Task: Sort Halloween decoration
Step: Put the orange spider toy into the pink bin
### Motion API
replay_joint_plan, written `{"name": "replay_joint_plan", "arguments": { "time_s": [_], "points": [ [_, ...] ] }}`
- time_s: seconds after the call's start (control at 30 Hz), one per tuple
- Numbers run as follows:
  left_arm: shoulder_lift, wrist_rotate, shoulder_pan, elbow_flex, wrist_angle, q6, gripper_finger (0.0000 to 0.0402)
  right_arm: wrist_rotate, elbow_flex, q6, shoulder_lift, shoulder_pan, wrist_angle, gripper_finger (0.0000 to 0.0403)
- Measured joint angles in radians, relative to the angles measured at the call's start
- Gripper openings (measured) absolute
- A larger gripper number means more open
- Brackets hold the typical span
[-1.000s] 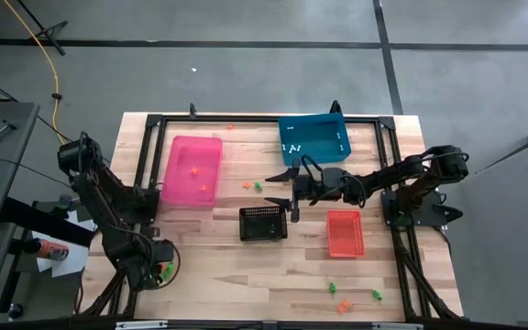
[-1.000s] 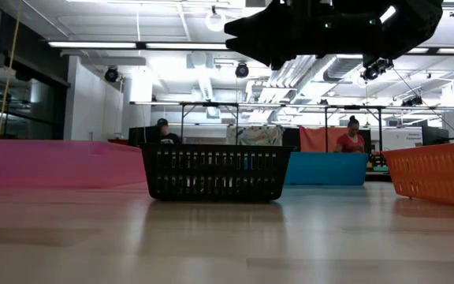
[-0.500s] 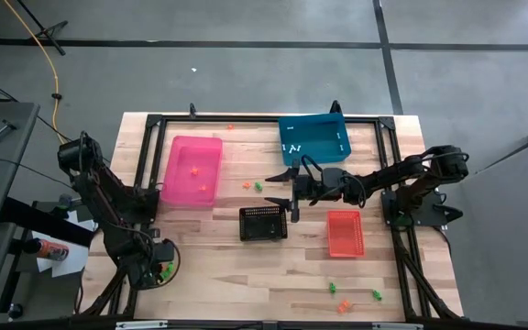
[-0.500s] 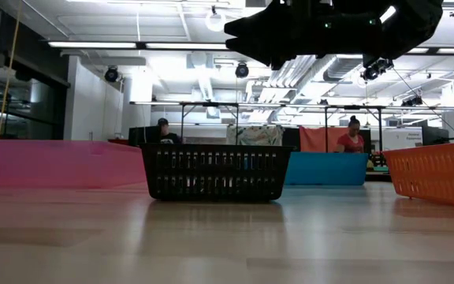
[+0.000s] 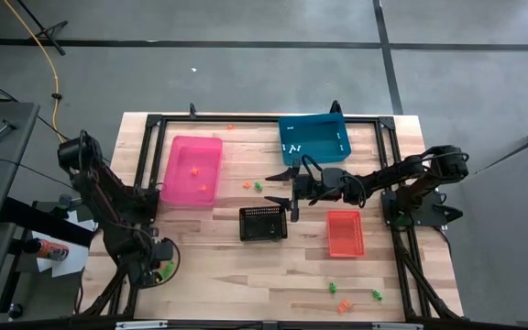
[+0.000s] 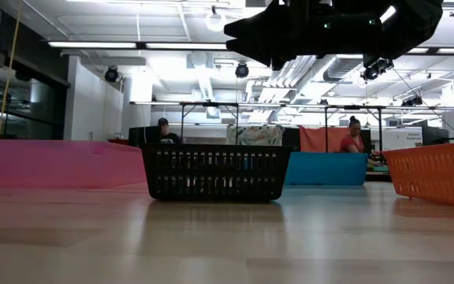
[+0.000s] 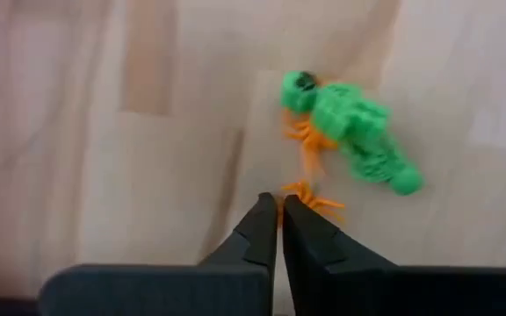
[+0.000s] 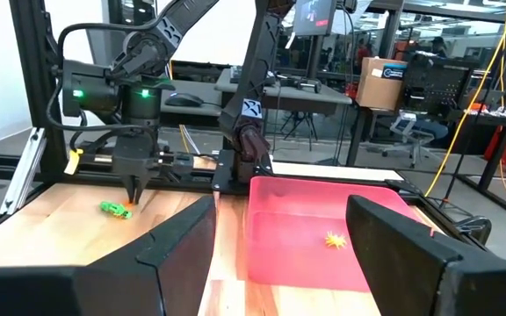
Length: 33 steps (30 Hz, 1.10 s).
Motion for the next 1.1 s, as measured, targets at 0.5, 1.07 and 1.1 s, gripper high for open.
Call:
{"name": "replay_joint_plan", "arguments": {
  "time_s": [0.5, 1.07, 1.1],
  "points": [
    [-0.217, -0.013, 0.067, 0.0, -0.117, -0.008, 0.0, 0.032, 0.0, -0.006, 0.0, 0.0, 0.0, 0.0252],
    [-0.311, -0.427, 0.39, 0.001, 0.339, 0.696, 0.0, 0.032, 0.0, -0.001, 0.0, 0.0, 0.0, 0.0252],
    [-0.306, -0.425, 0.432, -0.003, 0.39, 0.771, 0.0, 0.032, 0.0, -0.001, 0.0, 0.0, 0.001, 0.0252]
  ]
}}
